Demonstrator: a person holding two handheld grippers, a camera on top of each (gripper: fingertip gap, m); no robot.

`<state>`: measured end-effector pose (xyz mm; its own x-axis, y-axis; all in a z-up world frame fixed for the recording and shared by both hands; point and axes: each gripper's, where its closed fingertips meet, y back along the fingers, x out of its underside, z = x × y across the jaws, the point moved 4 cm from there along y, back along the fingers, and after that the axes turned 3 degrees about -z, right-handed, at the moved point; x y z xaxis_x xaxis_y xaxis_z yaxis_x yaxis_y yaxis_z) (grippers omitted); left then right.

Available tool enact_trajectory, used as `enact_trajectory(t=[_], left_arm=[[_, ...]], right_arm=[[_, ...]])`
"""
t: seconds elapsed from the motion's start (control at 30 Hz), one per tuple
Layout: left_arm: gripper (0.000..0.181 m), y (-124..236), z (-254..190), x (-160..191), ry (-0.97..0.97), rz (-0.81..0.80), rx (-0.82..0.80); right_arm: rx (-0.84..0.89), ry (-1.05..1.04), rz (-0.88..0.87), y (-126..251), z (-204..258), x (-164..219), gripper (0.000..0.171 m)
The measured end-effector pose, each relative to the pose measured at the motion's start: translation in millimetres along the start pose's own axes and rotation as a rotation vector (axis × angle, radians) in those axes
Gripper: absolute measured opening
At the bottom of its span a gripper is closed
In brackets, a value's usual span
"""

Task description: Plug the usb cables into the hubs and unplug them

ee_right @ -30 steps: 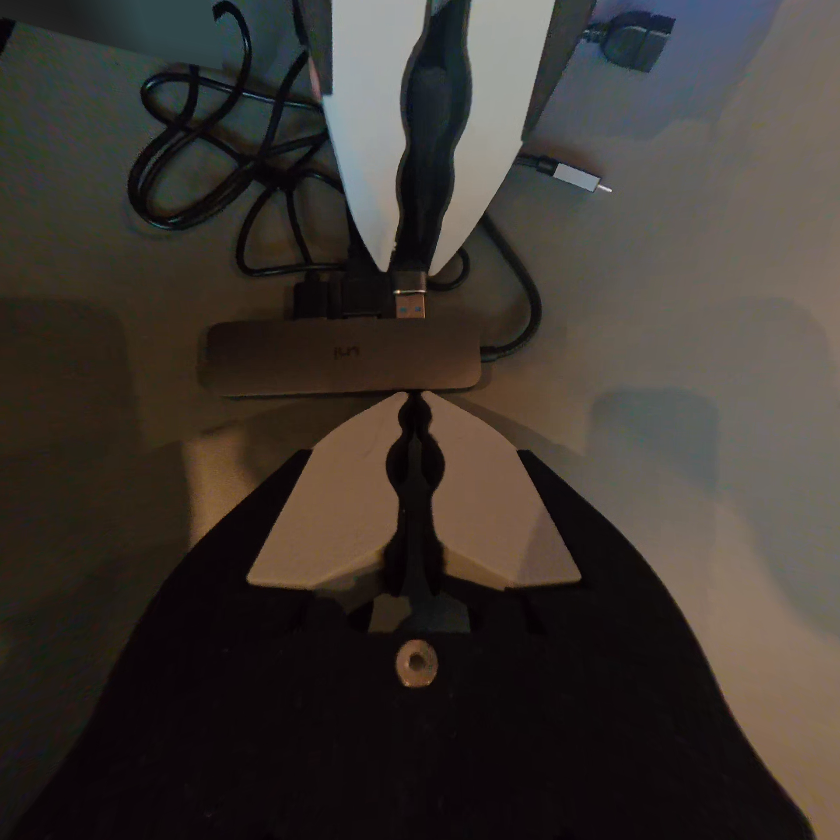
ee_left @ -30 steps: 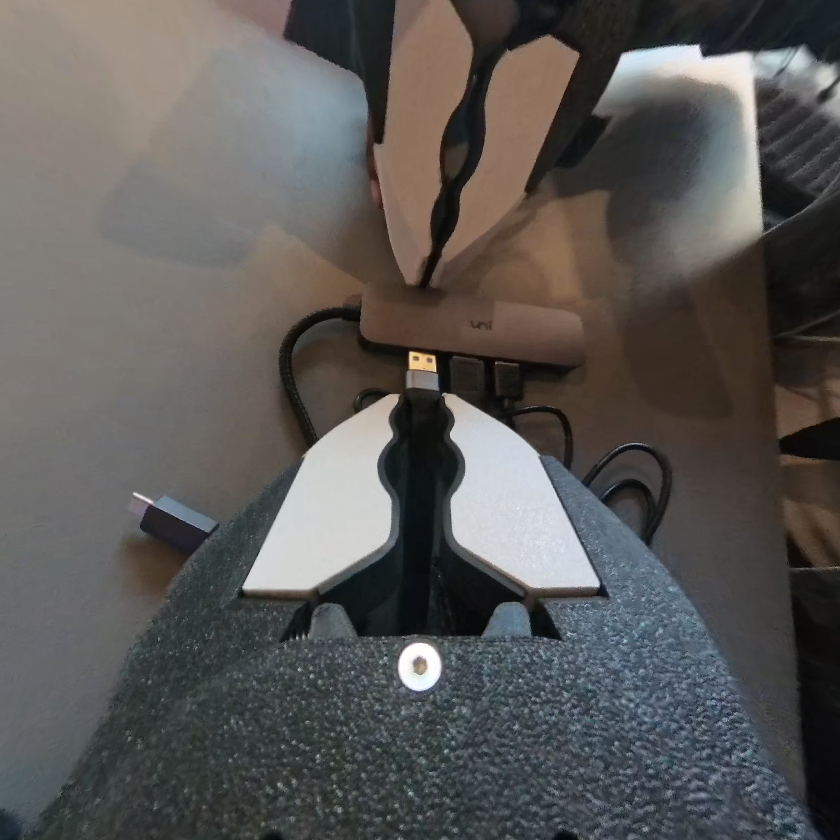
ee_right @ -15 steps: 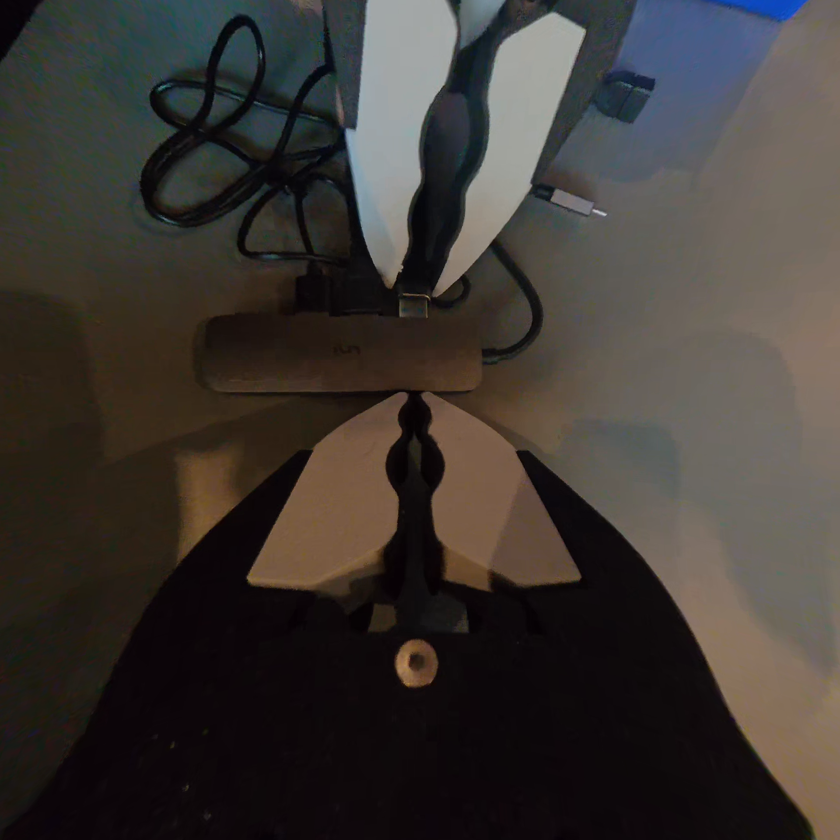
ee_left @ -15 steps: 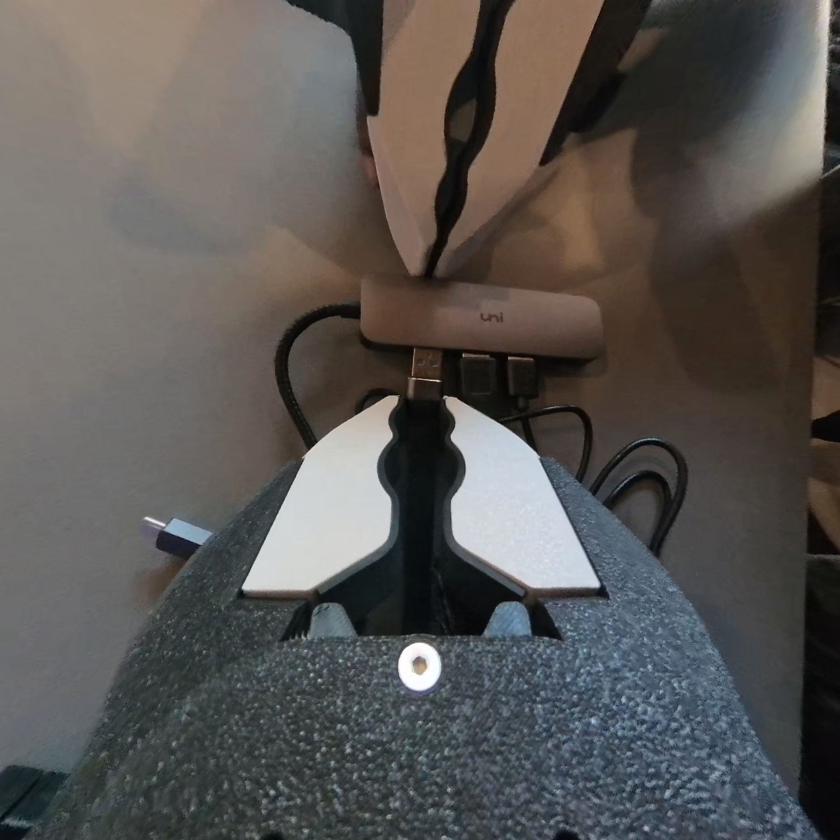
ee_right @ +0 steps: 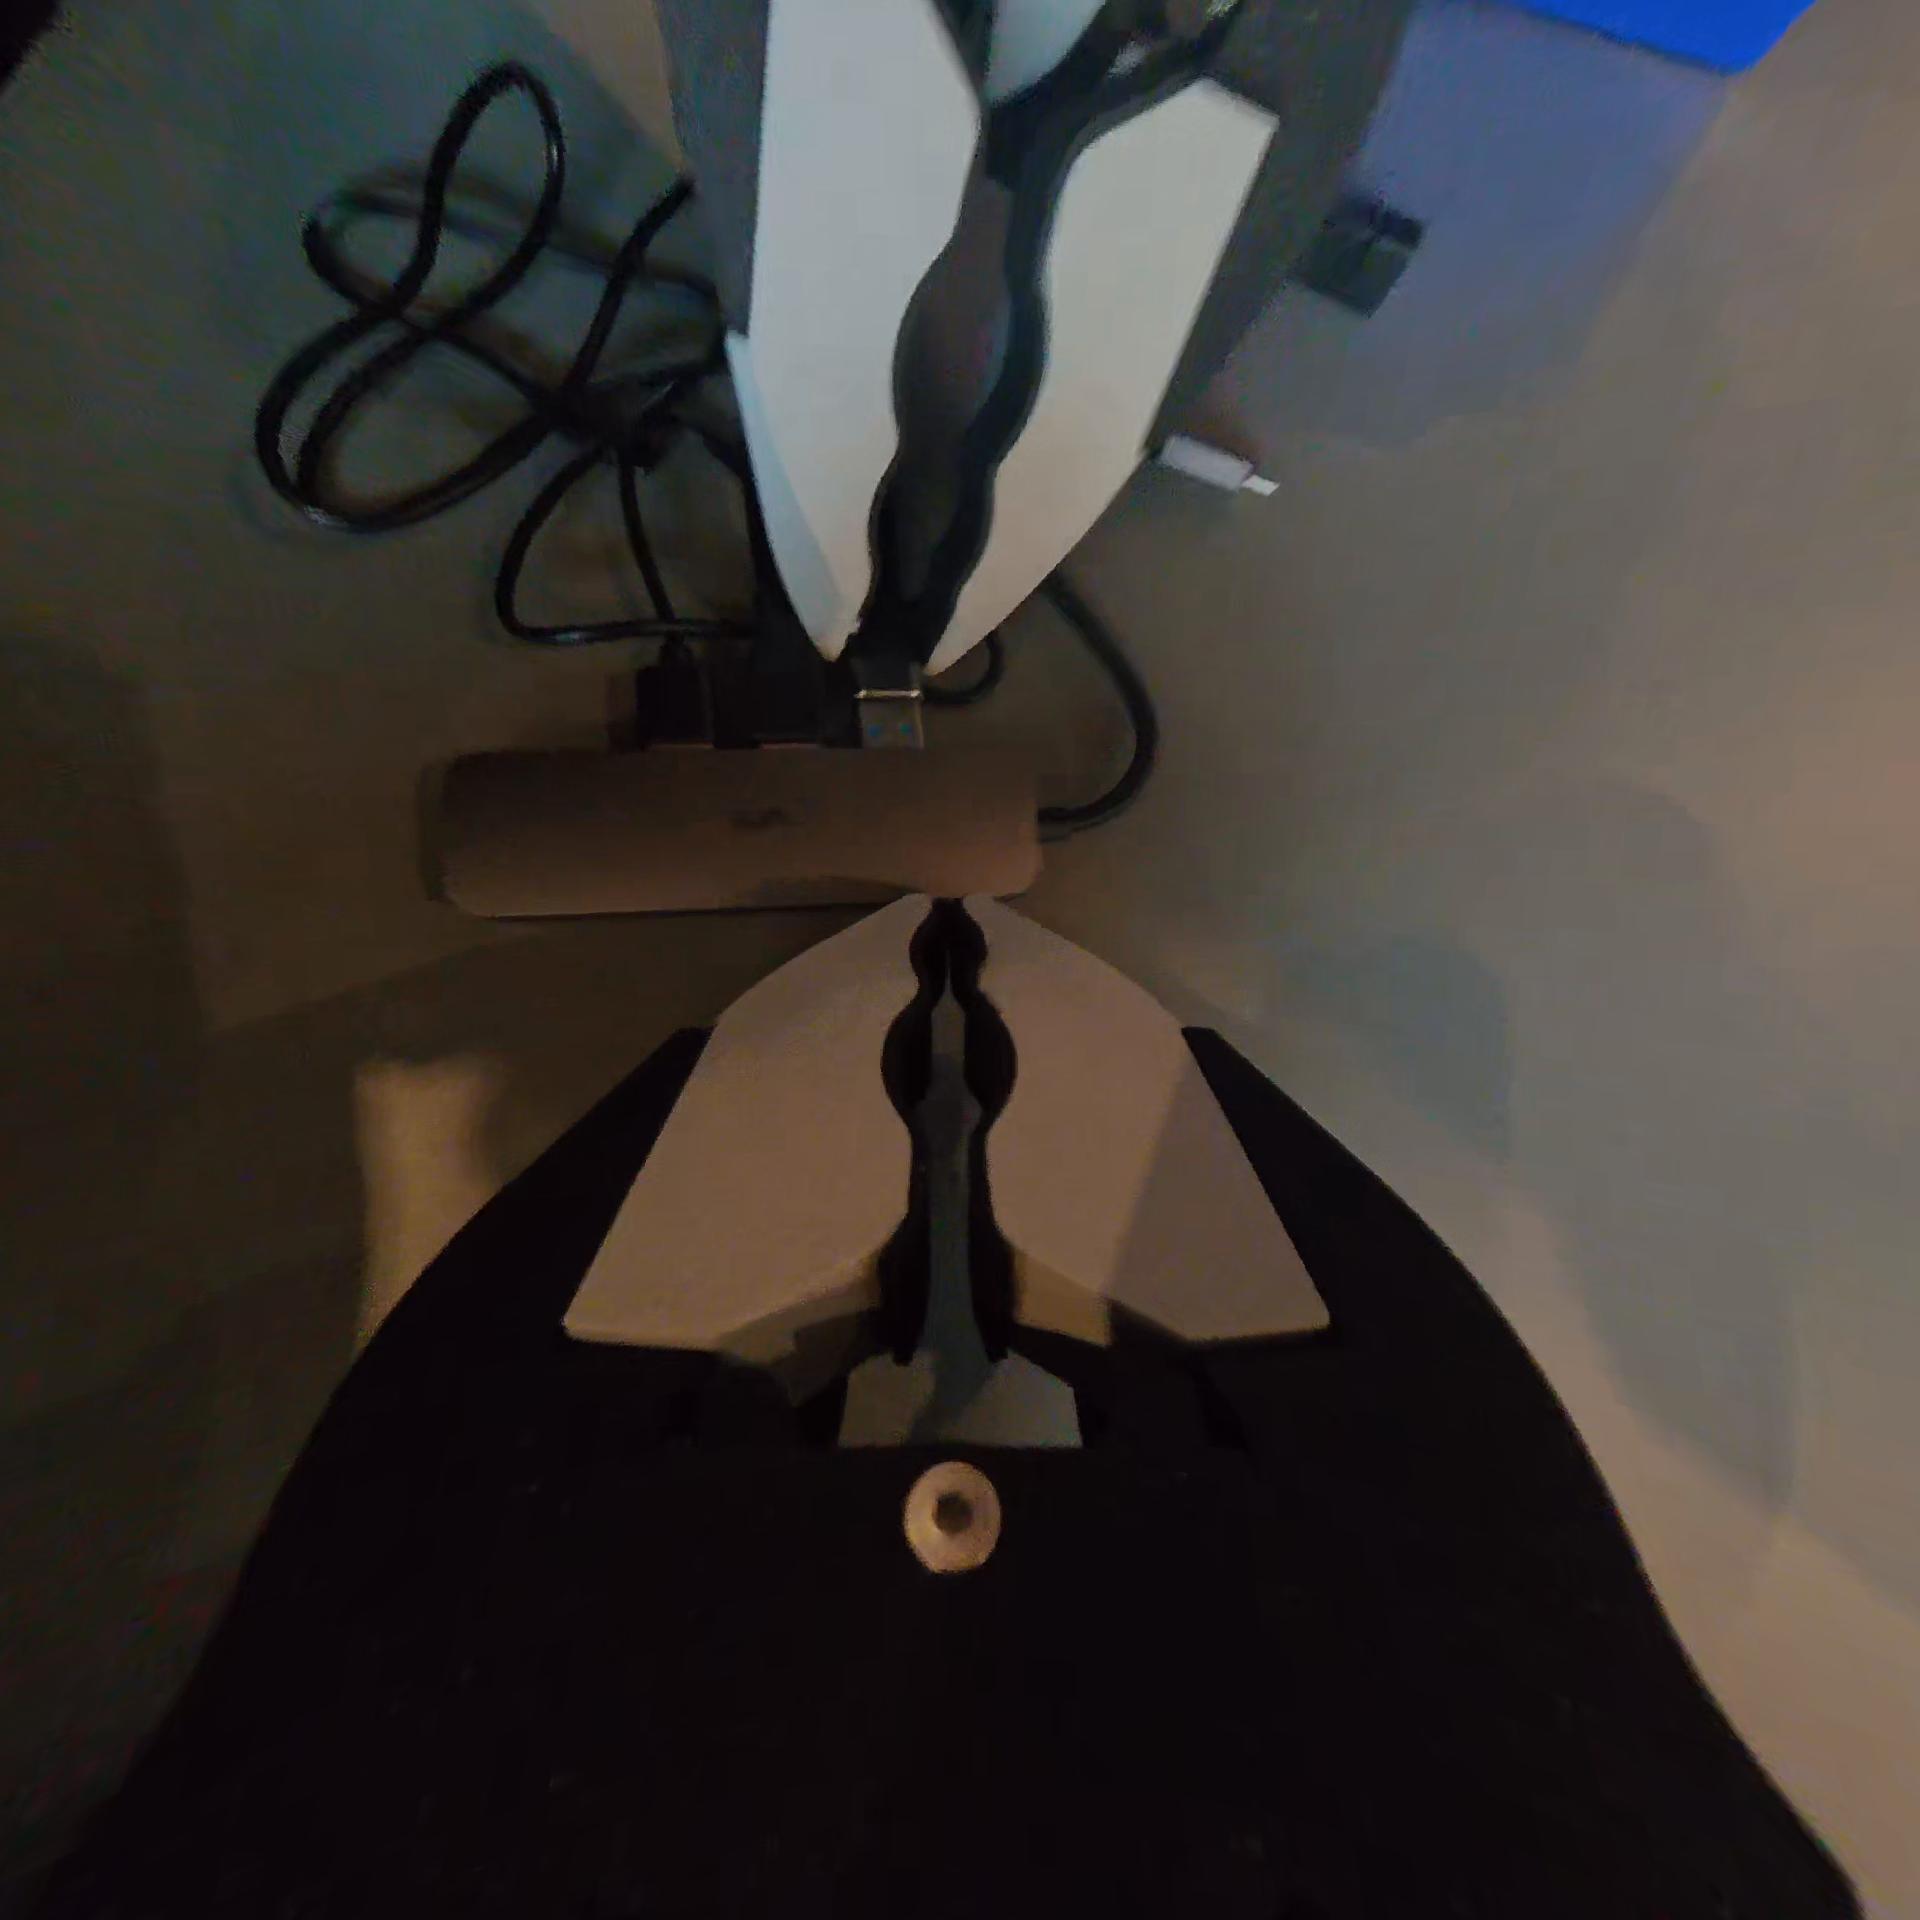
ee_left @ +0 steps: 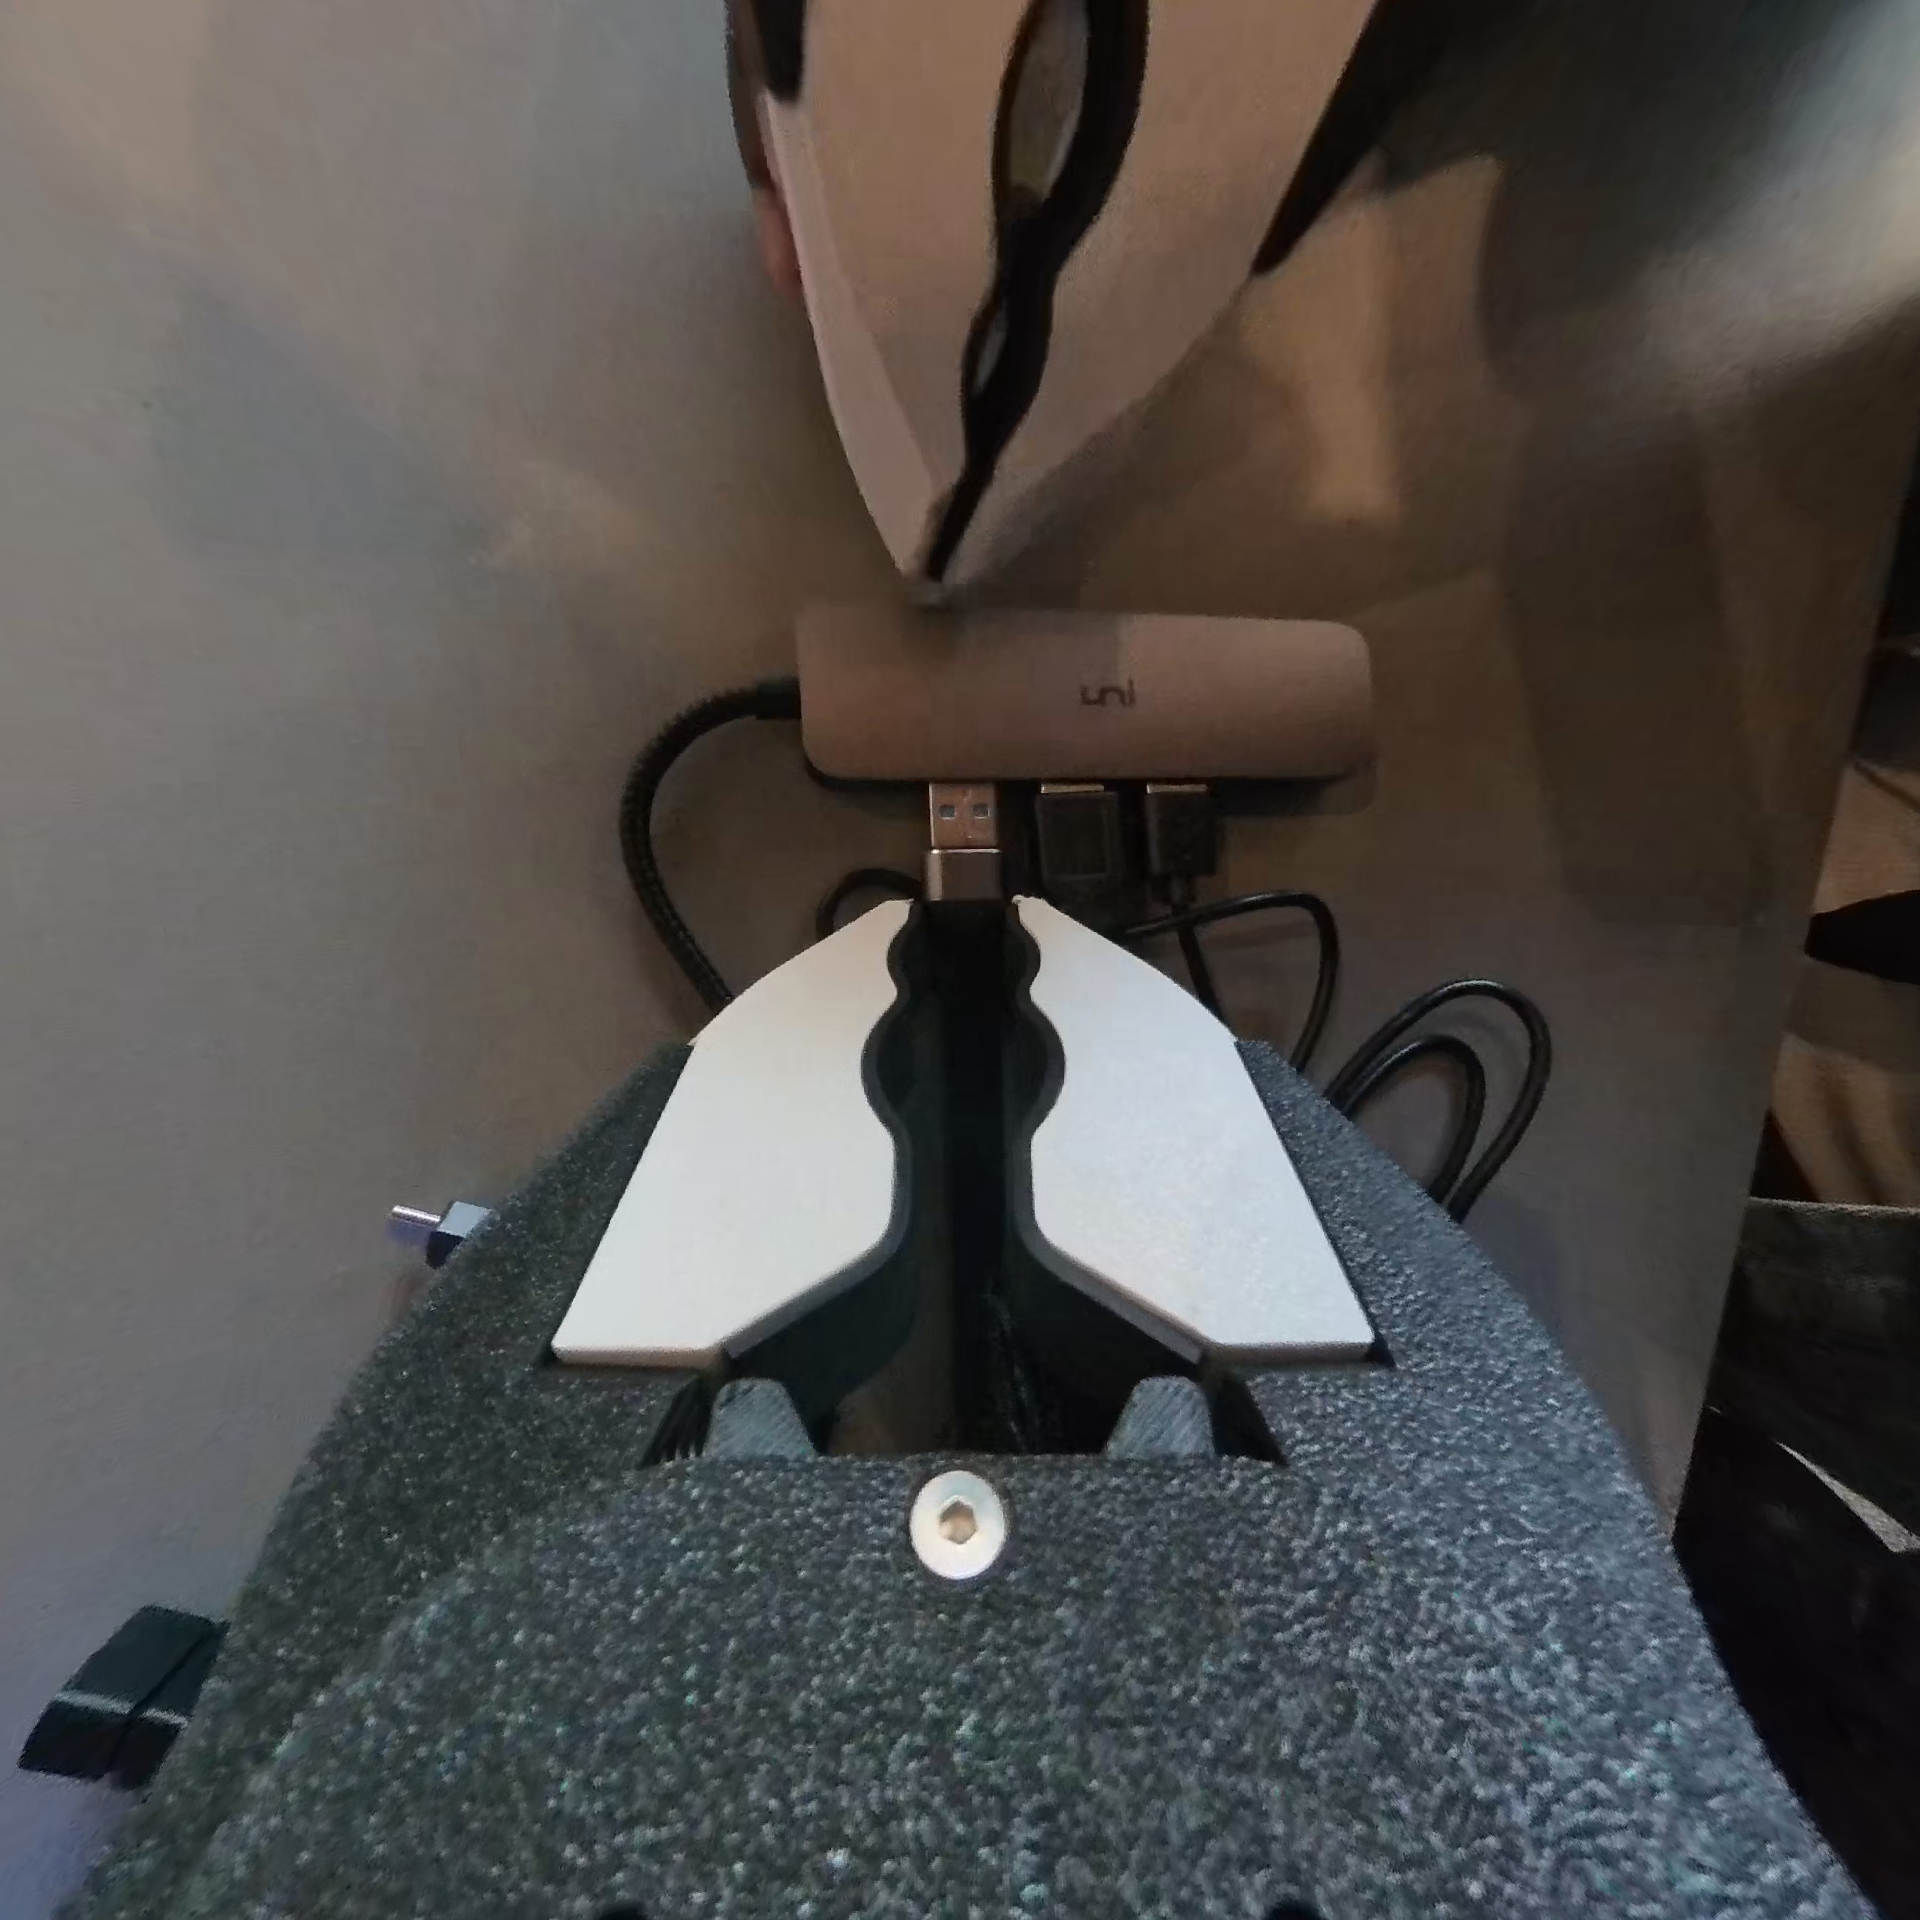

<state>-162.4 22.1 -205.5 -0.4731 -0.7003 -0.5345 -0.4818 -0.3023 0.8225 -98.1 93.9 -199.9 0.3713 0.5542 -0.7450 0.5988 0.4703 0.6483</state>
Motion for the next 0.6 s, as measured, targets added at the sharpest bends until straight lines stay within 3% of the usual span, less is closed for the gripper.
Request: enact_trajectory(t=[0.1,0.17,0.6], left_arm=[[0.015,0,0,0,0.001,-0.006,0.004],[0.015,-1,0,0,-0.001,-0.005,0.006],[0.014,-1,1,-2,-0.036,-0.009,0.037]], right_arm=[[-0.047,-0.011,-0.102,2,3,-15,0.0],[-0.053,0.029,-0.011,-8,4,-8,0.0],[-0.062,0.02,0.052,-17,9,-14,0.0]])
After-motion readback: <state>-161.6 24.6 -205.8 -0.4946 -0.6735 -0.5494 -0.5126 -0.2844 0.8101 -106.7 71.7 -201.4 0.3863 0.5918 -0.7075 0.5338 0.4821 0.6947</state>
